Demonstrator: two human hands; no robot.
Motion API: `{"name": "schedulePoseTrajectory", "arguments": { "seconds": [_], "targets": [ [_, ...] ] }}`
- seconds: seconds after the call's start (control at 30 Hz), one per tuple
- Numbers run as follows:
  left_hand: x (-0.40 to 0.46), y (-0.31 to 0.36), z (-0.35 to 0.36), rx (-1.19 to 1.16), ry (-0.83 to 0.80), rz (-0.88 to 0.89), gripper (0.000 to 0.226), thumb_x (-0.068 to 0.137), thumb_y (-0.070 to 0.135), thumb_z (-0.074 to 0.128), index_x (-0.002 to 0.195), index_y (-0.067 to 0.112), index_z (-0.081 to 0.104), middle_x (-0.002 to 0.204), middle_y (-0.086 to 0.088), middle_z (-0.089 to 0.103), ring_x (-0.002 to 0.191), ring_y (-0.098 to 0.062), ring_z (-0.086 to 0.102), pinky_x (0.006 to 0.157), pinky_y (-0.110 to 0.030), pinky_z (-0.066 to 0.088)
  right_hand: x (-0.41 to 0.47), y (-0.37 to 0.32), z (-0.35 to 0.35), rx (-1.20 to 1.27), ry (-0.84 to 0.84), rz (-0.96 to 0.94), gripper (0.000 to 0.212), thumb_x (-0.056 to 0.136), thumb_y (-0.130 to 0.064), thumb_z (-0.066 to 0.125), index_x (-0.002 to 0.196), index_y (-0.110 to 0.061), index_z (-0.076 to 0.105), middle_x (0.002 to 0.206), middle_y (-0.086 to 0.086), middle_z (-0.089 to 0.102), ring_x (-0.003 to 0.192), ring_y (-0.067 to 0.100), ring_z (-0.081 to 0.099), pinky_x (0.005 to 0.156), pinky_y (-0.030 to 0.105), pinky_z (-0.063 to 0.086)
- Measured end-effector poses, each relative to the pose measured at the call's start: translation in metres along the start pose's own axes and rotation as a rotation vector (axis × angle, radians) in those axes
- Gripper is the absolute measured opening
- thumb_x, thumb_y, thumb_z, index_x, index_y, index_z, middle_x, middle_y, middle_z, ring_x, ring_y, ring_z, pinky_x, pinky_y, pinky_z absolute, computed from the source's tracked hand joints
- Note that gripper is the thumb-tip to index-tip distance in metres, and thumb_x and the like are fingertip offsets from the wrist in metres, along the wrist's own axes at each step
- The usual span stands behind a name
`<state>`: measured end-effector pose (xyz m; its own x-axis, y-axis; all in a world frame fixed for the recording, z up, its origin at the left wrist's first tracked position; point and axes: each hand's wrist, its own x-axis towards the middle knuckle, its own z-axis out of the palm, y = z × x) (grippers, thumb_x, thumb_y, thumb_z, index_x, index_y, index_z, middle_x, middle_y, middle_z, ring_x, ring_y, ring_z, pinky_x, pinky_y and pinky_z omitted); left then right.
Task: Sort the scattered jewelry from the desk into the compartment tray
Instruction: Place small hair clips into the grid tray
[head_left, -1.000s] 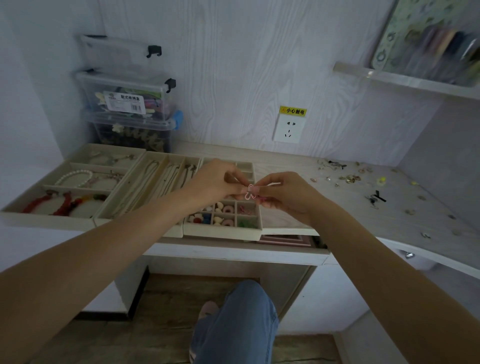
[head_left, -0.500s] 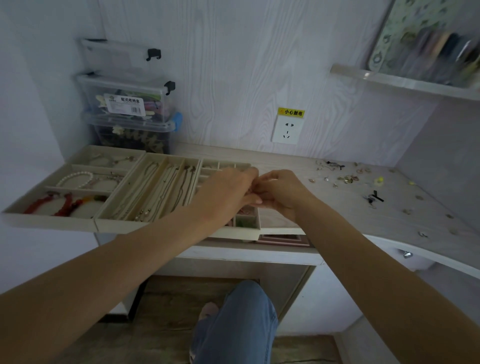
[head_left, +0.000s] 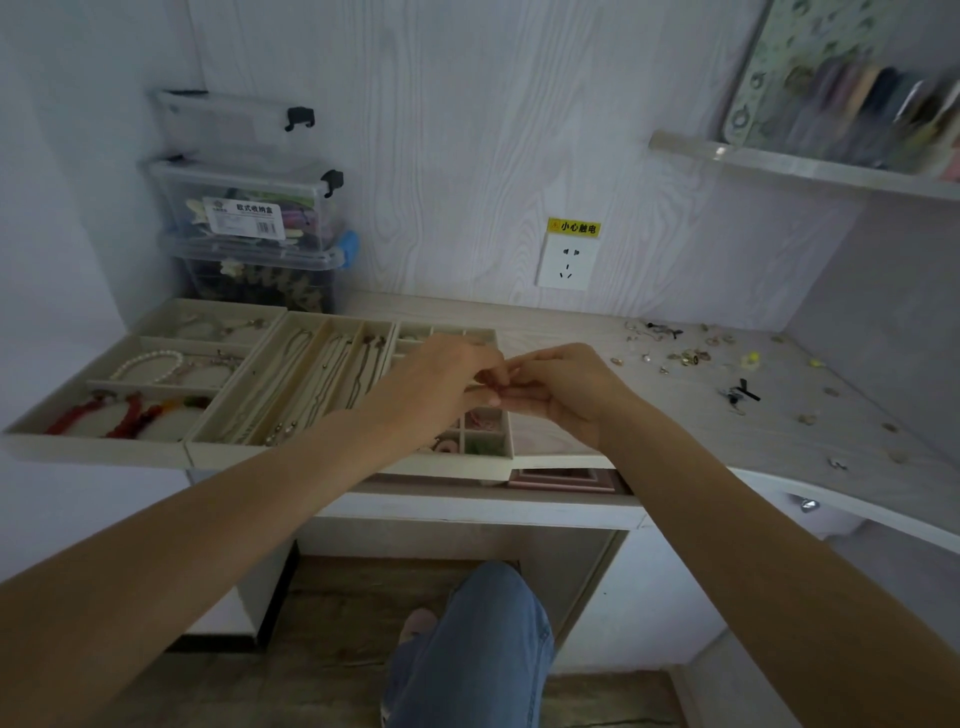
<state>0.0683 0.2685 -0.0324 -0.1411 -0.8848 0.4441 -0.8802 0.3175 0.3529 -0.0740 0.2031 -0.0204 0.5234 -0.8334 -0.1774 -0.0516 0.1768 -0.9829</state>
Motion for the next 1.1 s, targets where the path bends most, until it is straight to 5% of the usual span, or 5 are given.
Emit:
{"name": "schedulePoseTrajectory", "arguments": {
  "seconds": [0.17,0.43,0.6,0.8,1.1],
  "targets": [
    [0.005,-0.004,0.003,-0.111,0.016,-0.054,0.015,0.083,0.008,0.066,0.097,0.015,0.068,0.091,0.008,0.062,0.077,0.007,0.054,0.069,-0.003,0.041,-0.001,-0.003,-0.005,-0.049,-0.062,-0.026,0.015,0.086,0.014,0.049,0.094,0.015,0.062,0.078,0.02,0.07,0.068,0.02,0.071,0.069,0.024,0.059],
    [0.005,-0.01,0.001,-0.327,-0.064,-0.271,0.009,0.084,0.019,0.067,0.093,0.018,0.07,0.078,0.015,0.065,0.069,0.009,0.061,0.064,-0.004,0.044,0.002,-0.008,-0.011,-0.628,0.011,-0.116,0.002,0.082,-0.008,0.07,0.084,-0.009,0.07,0.074,0.003,0.066,0.064,0.009,0.059,0.054,0.016,0.048],
    [0.002,-0.015,0.001,-0.284,-0.07,-0.3,0.019,0.081,0.019,0.071,0.099,0.017,0.069,0.089,0.013,0.064,0.083,0.002,0.06,0.083,-0.017,0.046,0.008,-0.007,-0.007,-0.765,0.018,-0.12,0.001,0.081,-0.013,0.071,0.083,-0.013,0.071,0.072,-0.001,0.067,0.061,0.005,0.058,0.046,0.011,0.042],
    [0.006,-0.02,0.004,-0.22,-0.186,-0.334,0.014,0.079,0.017,0.072,0.093,0.018,0.072,0.09,0.007,0.069,0.078,0.005,0.059,0.068,-0.007,0.039,0.017,0.0,-0.001,-0.872,0.041,-0.165,0.004,0.079,-0.01,0.073,0.081,-0.009,0.07,0.065,-0.002,0.062,0.052,0.005,0.054,0.036,0.006,0.033],
    [0.012,-0.019,0.003,-0.159,-0.275,-0.38,0.005,0.08,0.014,0.07,0.085,0.016,0.069,0.084,0.01,0.062,0.077,0.004,0.052,0.066,-0.01,0.033,0.025,0.012,0.002,-0.983,0.055,-0.211,0.01,0.081,-0.014,0.071,0.089,-0.008,0.072,0.1,0.01,0.068,0.072,0.014,0.058,0.063,0.019,0.046]
  ]
}}
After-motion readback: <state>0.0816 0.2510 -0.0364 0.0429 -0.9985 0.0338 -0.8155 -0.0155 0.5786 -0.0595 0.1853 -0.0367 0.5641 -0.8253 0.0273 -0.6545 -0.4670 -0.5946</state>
